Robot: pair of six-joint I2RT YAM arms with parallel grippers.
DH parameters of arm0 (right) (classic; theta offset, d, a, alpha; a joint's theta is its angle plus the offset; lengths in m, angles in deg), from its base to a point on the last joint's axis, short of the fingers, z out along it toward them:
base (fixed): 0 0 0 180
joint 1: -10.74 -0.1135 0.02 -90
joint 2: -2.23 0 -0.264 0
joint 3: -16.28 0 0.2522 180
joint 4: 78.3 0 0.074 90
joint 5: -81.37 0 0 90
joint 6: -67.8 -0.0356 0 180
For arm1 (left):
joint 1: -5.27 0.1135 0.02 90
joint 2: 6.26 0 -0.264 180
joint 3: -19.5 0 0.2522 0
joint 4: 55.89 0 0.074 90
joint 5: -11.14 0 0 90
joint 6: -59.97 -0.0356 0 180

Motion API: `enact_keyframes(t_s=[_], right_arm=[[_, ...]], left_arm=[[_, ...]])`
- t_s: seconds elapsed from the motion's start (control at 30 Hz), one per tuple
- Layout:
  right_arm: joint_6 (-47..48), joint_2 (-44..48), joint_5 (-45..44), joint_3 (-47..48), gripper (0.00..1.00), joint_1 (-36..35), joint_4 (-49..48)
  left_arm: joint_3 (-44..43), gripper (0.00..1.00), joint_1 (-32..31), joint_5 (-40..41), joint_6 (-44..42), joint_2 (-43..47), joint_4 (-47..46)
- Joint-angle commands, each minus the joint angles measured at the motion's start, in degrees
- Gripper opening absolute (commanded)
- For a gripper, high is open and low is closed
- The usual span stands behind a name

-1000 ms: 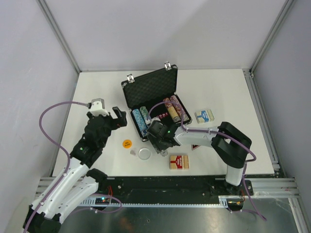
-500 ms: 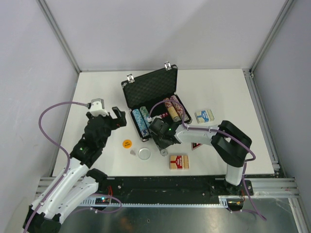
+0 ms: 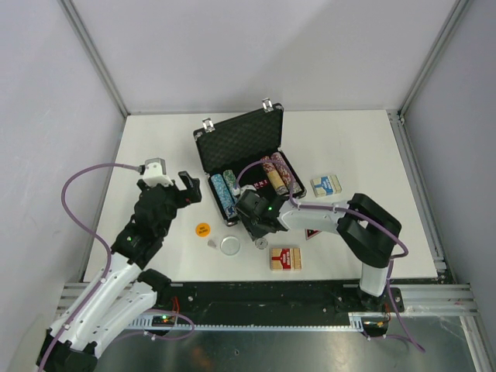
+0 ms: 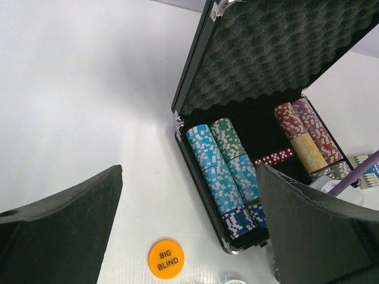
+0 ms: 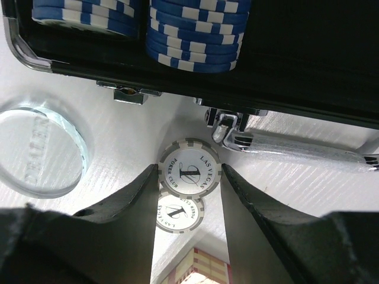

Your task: Pack up texas hold em set

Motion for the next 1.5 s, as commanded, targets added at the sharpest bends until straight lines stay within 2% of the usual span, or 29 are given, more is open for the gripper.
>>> enact_keyframes(t_s=[0.0, 0.4, 0.97, 1.2, 1.47], right_arm=[[-0.3, 3.7, -0.9, 1.1, 0.31, -0.3, -1.0], [-0.8, 5.5, -2.2, 0.5, 0.31, -3.9, 5.1], [-2.4, 4.5, -4.3, -2.6, 0.34, -5.3, 3.5], [-3.0, 4.0, -4.5, -3.0, 0.39, -5.2, 3.7], [-3.4, 5.3, -4.9, -4.1, 0.54, -5.3, 2.8]], left_arm=[[-0.2, 1.0, 0.3, 0.8, -1.2, 0.6, -0.7], [0.2, 1.0, 0.3, -0.4, -0.3, 0.6, -0.8], [0.0, 1.0, 0.3, -0.5, -0.9, -0.6, -0.7], [0.1, 1.0, 0.3, -0.6, -0.9, -0.6, -0.8], [0.3, 1.0, 0.3, -0.6, -0.8, -0.3, -0.8]])
